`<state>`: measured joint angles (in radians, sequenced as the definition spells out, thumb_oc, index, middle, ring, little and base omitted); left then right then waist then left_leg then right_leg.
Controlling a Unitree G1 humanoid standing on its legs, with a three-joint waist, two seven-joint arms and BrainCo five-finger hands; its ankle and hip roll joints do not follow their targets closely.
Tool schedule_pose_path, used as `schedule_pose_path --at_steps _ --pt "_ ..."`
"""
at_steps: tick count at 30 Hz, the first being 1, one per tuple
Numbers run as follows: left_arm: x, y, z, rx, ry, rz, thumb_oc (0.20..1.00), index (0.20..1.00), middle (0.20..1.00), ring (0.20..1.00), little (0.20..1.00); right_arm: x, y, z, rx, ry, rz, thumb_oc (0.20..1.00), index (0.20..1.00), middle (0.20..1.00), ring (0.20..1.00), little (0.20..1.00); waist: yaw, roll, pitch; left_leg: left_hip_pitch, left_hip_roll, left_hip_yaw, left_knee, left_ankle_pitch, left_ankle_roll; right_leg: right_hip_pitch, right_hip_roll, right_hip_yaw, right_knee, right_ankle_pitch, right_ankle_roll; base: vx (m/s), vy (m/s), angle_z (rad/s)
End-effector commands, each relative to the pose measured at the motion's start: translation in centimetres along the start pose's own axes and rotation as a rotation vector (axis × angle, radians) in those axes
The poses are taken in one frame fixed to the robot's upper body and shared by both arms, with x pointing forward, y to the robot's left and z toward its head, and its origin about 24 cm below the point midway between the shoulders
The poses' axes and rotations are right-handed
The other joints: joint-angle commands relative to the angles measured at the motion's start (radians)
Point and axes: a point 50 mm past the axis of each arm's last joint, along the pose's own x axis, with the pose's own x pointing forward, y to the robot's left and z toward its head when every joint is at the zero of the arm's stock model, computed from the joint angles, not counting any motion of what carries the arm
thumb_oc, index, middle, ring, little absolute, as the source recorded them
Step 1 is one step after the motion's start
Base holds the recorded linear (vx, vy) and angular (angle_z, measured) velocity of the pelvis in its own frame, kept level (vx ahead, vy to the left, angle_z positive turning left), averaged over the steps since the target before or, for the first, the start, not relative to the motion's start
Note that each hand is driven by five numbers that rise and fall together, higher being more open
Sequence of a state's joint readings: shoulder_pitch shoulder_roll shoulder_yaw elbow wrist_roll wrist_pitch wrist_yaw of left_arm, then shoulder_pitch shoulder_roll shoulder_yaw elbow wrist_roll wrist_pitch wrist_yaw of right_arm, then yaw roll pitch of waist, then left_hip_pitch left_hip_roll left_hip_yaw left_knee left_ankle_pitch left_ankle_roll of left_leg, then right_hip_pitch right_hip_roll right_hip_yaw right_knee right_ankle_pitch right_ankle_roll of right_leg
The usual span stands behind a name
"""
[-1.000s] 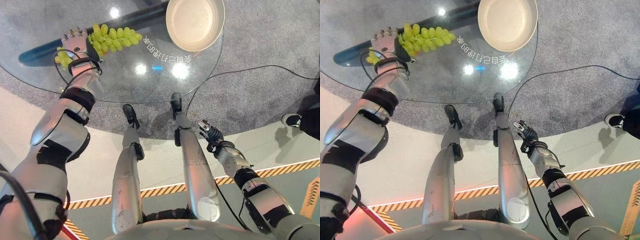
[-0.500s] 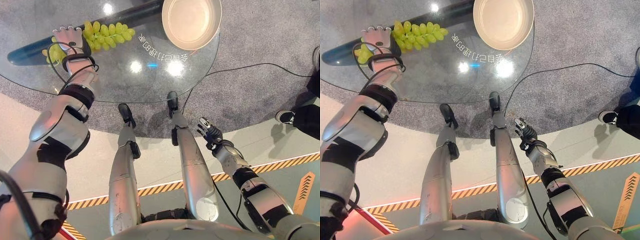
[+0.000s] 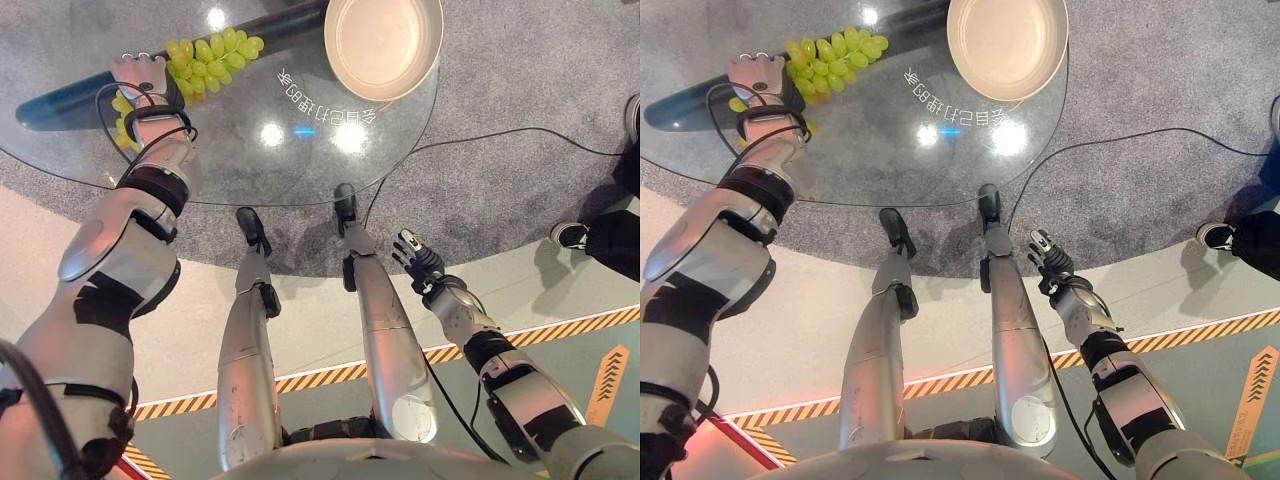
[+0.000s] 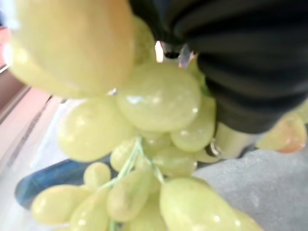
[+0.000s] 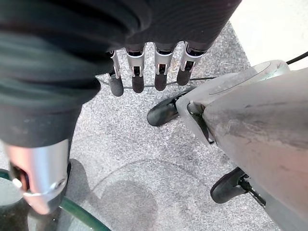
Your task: Pick up fruits into the plate
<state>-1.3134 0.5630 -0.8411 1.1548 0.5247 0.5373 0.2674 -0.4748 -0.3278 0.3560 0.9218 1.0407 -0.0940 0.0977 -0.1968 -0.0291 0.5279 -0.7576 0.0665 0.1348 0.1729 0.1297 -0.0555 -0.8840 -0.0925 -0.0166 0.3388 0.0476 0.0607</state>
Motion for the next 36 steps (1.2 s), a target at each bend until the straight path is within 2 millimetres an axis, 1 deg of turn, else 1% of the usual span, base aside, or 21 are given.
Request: schedule_pose_path --at_steps 1,7,14,17,19,23,24,29,34,36 --pt "-1.0 -4.0 -1.4 -0.048 0.042 -0.145 0.200 0.200 0.200 0.200 0.200 -0.4 0.1 -1.1 0.052 -0.004 0.023 1.000 1.000 1.000 1.000 1.000 0.017 -0.022 -0.008 0.007 -0.065 -0.037 0.071 -0.103 0.011 0.036 0.090 0.025 -0.075 0.046 0.006 0.00 0.000 0.00" --pt "-1.1 -4.0 -0.9 -0.154 -0.003 -0.137 0.200 0.200 0.200 0.200 0.200 -0.5 0.5 -0.9 0.042 -0.035 0.058 1.000 1.000 1.000 1.000 1.000 0.029 -0.016 -0.008 0.053 -0.065 -0.038 0.051 -0.100 0.013 0.078 0.087 0.017 -0.080 0.039 0.006 0.00 0.000 0.00" --pt "-1.8 -4.8 -0.3 -0.250 -0.079 -0.156 0.200 0.200 0.200 0.200 0.200 -0.8 1.2 0.0 0.043 -0.115 0.102 1.000 1.000 1.000 1.000 1.000 0.052 0.002 -0.008 0.154 -0.062 -0.040 0.012 -0.098 0.013 0.171 0.070 -0.003 -0.090 0.021 0.012 0.00 0.004 0.01" --pt "-2.0 -4.8 -0.3 -0.300 -0.113 -0.149 0.200 0.200 0.200 0.200 0.200 -1.0 1.6 0.6 0.048 -0.157 0.128 1.000 1.000 1.000 1.000 1.000 0.062 0.011 -0.008 0.212 -0.061 -0.041 -0.011 -0.098 0.014 0.225 0.059 -0.013 -0.098 0.012 0.016 0.00 0.025 0.07" --pt "-2.2 -4.8 -0.4 -0.344 -0.145 -0.139 0.200 0.200 0.200 0.200 0.200 -1.3 2.2 1.1 0.055 -0.199 0.158 1.000 1.000 1.000 1.000 1.000 0.073 0.017 -0.008 0.273 -0.061 -0.047 -0.030 -0.101 0.013 0.283 0.049 -0.024 -0.106 0.005 0.022 0.00 0.029 0.04" --pt "-2.6 -4.8 -0.6 -0.402 -0.193 -0.119 0.200 0.200 0.200 0.200 0.200 -1.8 3.0 2.1 0.071 -0.256 0.205 1.000 1.000 1.000 1.000 1.000 0.087 0.019 -0.008 0.354 -0.060 -0.050 -0.057 -0.104 0.011 0.364 0.028 -0.036 -0.134 0.009 0.032 0.02 0.010 0.10" --pt "-2.9 -4.9 -0.7 -0.427 -0.216 -0.117 0.200 0.200 0.200 0.200 0.200 -2.1 3.2 2.2 0.076 -0.273 0.218 1.000 1.000 1.000 1.000 1.000 0.095 0.019 -0.008 0.397 -0.060 -0.052 -0.067 -0.113 0.011 0.406 0.022 -0.041 -0.140 0.001 0.037 0.03 0.001 0.10" --pt "-3.6 -4.3 -1.3 -0.495 -0.290 -0.089 0.200 0.200 0.200 0.200 0.200 -2.9 3.9 3.3 0.076 -0.339 0.283 1.000 1.000 1.000 1.000 1.000 0.114 0.018 -0.008 0.495 -0.057 -0.053 -0.096 -0.120 0.010 0.508 0.003 -0.059 -0.168 -0.002 0.048 0.02 -0.003 0.10" --pt "-5.4 -4.5 -2.1 -0.574 -0.382 -0.107 0.200 0.200 0.200 0.200 0.200 -4.3 4.4 4.1 0.049 -0.371 0.367 1.000 1.000 1.000 1.000 1.000 0.133 0.024 -0.068 0.577 -0.056 -0.054 -0.126 -0.128 0.006 0.605 -0.015 -0.080 -0.216 -0.004 0.056 0.06 -0.002 0.09" --pt "-6.2 -4.5 -2.0 -0.588 -0.438 -0.114 0.200 0.200 0.200 0.200 0.200 -4.9 4.8 5.0 -0.017 -0.415 0.399 1.000 1.000 1.000 1.000 1.000 0.140 0.023 -0.095 0.605 -0.054 -0.055 -0.135 -0.133 0.004 0.643 -0.022 -0.086 -0.235 -0.005 0.060 0.09 -0.012 0.12"
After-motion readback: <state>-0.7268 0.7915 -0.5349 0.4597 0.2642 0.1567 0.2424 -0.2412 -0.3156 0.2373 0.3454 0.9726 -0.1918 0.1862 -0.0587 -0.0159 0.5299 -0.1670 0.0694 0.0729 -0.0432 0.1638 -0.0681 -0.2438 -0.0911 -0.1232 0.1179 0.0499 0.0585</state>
